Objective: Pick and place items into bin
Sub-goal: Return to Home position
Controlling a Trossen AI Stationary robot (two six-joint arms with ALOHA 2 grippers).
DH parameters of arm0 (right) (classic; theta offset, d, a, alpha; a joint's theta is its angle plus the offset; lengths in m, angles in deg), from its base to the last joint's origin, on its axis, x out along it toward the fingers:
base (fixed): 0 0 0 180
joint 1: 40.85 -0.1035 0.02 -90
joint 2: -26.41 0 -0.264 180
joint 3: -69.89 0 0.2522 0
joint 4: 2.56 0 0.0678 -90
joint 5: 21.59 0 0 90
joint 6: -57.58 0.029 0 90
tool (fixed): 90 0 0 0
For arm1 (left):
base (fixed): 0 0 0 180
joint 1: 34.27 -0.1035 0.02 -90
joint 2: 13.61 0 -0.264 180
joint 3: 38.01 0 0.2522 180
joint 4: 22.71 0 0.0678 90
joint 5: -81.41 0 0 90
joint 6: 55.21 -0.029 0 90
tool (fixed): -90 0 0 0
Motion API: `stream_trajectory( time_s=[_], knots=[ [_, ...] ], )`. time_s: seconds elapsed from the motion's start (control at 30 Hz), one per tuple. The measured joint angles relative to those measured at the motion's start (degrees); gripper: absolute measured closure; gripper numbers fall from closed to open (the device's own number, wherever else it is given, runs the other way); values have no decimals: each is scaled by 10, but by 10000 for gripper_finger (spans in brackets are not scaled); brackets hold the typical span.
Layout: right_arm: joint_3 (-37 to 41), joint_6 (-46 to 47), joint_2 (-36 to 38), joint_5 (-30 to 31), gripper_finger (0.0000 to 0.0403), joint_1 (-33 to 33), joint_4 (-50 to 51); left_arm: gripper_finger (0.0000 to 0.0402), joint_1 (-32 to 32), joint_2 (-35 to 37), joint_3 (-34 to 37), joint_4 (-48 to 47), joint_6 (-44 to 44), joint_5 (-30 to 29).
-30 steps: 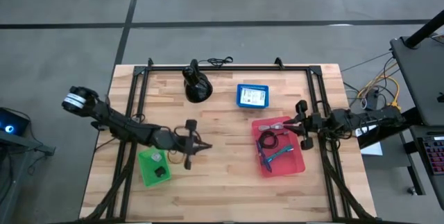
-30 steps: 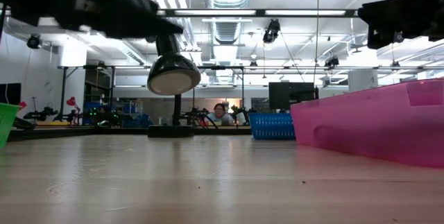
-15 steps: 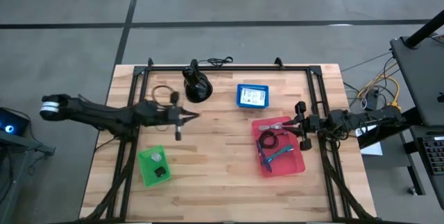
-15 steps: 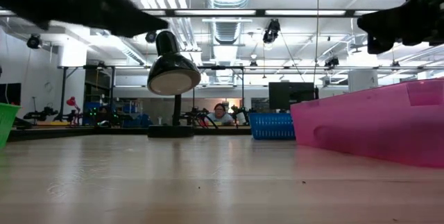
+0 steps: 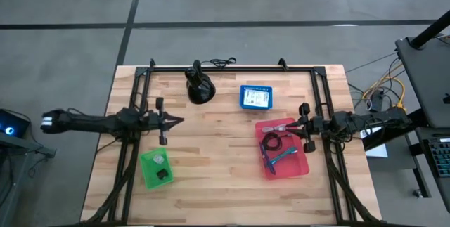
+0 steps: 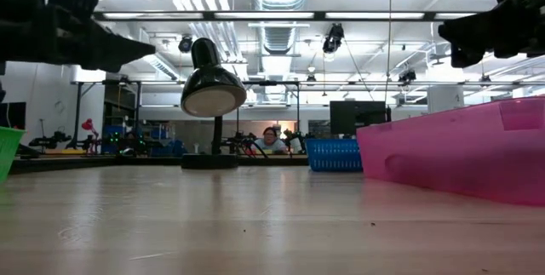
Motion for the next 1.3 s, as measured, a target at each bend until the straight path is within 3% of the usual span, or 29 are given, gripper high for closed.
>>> stream_trajectory(
  time_s=[0.17, 0.33, 0.57, 0.73, 0.83, 0.97, 1.13, 1.3],
  knots=[
    [0, 0, -2, 1, 355, 0, 4, 402, 0, 102, 1, -116, 29, 1],
    [0, 3, -1, 3, 355, 0, 5, 402, 0, 189, 1, -172, 34, 2],
    [-1, 24, -1, 76, 355, 0, 31, 402, 0, 152, 2, -201, 65, 10],
    [-1, 39, -1, 75, 355, 0, 31, 402, 0, 153, 2, -201, 75, 10],
    [-1, 30, -1, 39, 355, 0, 35, 402, 0, 156, 2, -202, 74, 12],
    [-1, -9, 0, -82, 355, 1, 33, 402, 0, 167, 2, -203, 70, 12],
    [-1, -40, -1, -51, 355, 9, 34, 402, 0, 175, 3, -206, 50, 14],
    [-1, -55, 3, -64, 355, 44, 32, 402, 0, 178, 3, -206, 42, 14]
  ],
)
